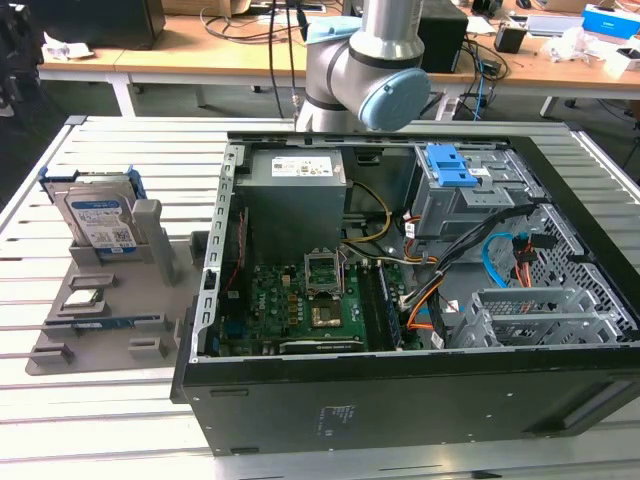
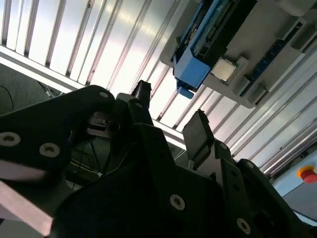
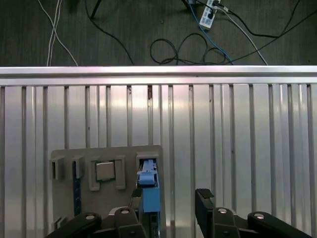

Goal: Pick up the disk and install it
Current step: 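Pick up the disk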

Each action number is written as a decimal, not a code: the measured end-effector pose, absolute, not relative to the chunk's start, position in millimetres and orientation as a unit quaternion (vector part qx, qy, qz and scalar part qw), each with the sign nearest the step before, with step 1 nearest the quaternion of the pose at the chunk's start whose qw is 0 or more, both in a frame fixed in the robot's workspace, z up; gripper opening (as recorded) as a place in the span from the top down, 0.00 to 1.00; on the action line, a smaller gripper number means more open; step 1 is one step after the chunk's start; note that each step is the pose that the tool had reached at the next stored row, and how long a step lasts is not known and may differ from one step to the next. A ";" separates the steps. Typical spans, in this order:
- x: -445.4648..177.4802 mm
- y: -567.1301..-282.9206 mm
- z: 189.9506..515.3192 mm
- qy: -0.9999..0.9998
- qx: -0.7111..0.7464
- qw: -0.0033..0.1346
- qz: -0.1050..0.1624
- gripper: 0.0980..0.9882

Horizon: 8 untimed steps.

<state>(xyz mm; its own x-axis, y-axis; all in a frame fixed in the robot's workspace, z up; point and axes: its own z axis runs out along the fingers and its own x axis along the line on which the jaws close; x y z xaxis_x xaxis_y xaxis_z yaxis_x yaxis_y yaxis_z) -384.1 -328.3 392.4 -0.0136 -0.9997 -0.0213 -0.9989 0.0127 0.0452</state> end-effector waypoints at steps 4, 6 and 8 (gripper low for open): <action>-384.0 -326.8 379.0 -0.712 0.702 0.008 -0.024 0.50; -384.0 -326.8 375.2 -0.712 0.702 0.008 -0.023 0.50; -383.7 -327.4 372.4 -0.712 0.702 0.009 -0.023 0.50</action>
